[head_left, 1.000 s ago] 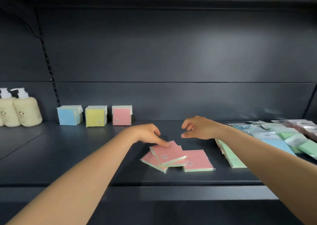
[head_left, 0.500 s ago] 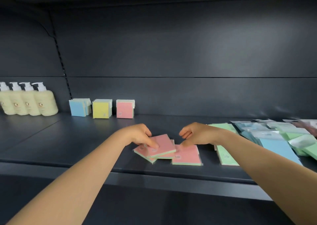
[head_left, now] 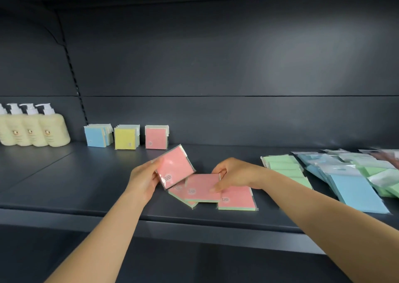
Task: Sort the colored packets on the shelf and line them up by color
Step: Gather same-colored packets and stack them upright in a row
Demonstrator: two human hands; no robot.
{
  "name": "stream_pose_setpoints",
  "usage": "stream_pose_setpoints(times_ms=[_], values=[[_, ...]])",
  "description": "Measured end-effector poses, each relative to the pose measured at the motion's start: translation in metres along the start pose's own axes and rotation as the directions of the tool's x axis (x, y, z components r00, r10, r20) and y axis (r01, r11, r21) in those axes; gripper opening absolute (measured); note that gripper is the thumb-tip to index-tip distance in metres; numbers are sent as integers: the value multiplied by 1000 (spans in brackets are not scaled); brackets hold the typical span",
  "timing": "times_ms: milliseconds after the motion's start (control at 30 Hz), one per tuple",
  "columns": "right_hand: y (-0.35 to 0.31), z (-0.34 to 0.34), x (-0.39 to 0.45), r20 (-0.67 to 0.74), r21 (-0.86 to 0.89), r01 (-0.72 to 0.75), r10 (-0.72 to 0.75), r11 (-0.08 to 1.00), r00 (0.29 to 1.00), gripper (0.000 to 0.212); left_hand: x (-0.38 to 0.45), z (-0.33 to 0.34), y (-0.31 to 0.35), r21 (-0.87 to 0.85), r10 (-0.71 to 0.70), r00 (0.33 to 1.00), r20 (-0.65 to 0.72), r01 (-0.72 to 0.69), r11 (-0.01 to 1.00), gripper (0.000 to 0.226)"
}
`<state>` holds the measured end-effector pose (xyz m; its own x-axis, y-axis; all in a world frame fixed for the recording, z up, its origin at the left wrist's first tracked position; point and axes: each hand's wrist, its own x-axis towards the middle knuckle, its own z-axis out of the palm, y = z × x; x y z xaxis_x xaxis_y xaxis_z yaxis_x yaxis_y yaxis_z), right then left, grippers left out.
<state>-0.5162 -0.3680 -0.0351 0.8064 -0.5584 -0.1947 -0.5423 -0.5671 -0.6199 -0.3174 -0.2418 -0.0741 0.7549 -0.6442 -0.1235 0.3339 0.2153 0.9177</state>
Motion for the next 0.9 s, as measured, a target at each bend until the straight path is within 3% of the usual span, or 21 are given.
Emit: stream_pose_setpoints(times_ms=[67, 200, 300, 400, 633, 800, 900], values=[[0, -5, 2, -36, 67, 10, -8, 998, 999, 43, 0, 1, 0, -16, 14, 1000, -19, -14, 1000, 4], [2, -15, 2, -22, 386, 25, -18, 922, 1000, 23, -1, -2, 2, -79, 10, 999, -52, -15, 997, 6], [2, -25, 2, -20, 518, 49, -45, 854, 999, 21, -1, -4, 2, -121, 14, 997, -72, -23, 992, 8], [-3, -28, 5, -32, 626, 55, -45, 778, 999, 22, 0, -1, 0, -44, 33, 998, -61, -36, 998, 6], [-27, 3, 29, -262, 550, 80, 81, 831, 962, 20, -4, 4, -4, 136, 53, 992, 111, -68, 988, 13], [-38, 16, 39, -344, 540, 88, 124, 837, 931, 20, -6, 4, -4, 205, 29, 966, 257, -84, 975, 11], [-40, 22, 42, -387, 493, 97, 118, 865, 914, 16, -7, 2, -4, 244, 41, 941, 336, -129, 961, 25]])
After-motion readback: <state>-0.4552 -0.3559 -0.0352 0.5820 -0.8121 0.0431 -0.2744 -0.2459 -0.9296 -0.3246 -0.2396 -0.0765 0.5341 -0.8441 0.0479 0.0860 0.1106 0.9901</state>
